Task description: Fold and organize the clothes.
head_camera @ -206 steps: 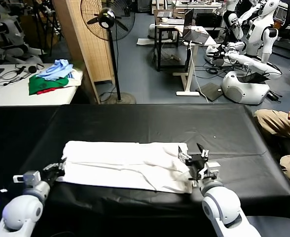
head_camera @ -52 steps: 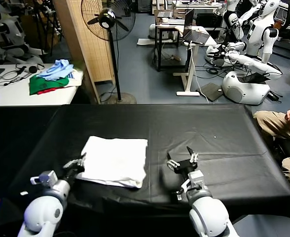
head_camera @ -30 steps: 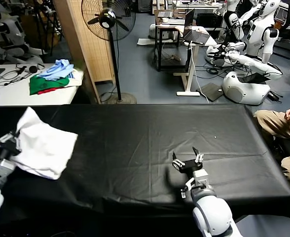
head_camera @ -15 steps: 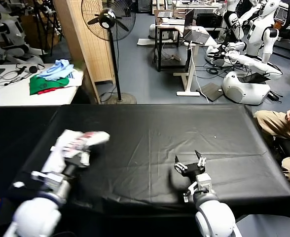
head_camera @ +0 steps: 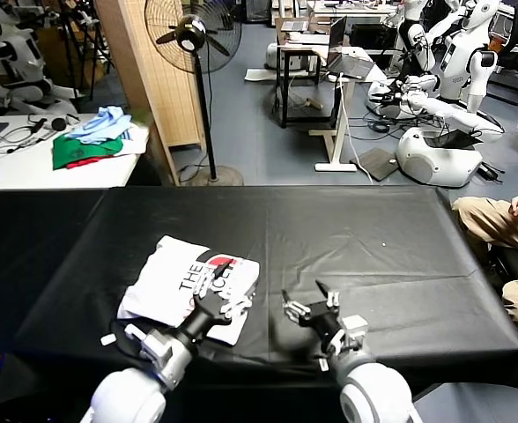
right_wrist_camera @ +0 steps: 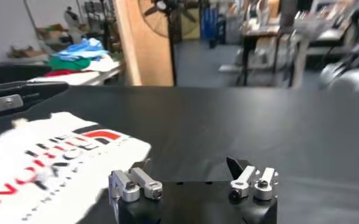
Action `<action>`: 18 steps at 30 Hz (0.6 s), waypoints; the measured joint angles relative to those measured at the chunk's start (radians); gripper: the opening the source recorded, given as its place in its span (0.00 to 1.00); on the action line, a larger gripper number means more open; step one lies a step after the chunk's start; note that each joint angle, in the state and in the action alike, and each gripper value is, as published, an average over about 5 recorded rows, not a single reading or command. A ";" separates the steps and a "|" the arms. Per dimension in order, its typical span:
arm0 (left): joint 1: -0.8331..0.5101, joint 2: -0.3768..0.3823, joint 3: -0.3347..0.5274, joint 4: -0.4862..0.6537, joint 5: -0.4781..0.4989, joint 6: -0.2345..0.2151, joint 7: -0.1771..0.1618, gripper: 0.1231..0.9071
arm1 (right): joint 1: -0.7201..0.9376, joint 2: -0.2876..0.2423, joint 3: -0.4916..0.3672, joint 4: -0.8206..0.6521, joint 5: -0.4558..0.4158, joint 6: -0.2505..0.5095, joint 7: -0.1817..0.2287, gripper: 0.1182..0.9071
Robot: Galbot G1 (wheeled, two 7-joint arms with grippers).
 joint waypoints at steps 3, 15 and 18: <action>0.014 0.006 -0.014 -0.017 -0.005 -0.008 -0.002 0.84 | 0.038 0.016 -0.024 -0.029 0.064 -0.020 0.027 0.86; 0.097 -0.004 -0.087 -0.045 0.022 -0.027 -0.035 0.86 | 0.205 0.113 -0.129 -0.223 0.174 -0.046 0.105 0.84; 0.112 -0.010 -0.102 -0.053 0.022 -0.029 -0.039 0.86 | 0.237 0.130 -0.137 -0.269 0.189 -0.045 0.117 0.76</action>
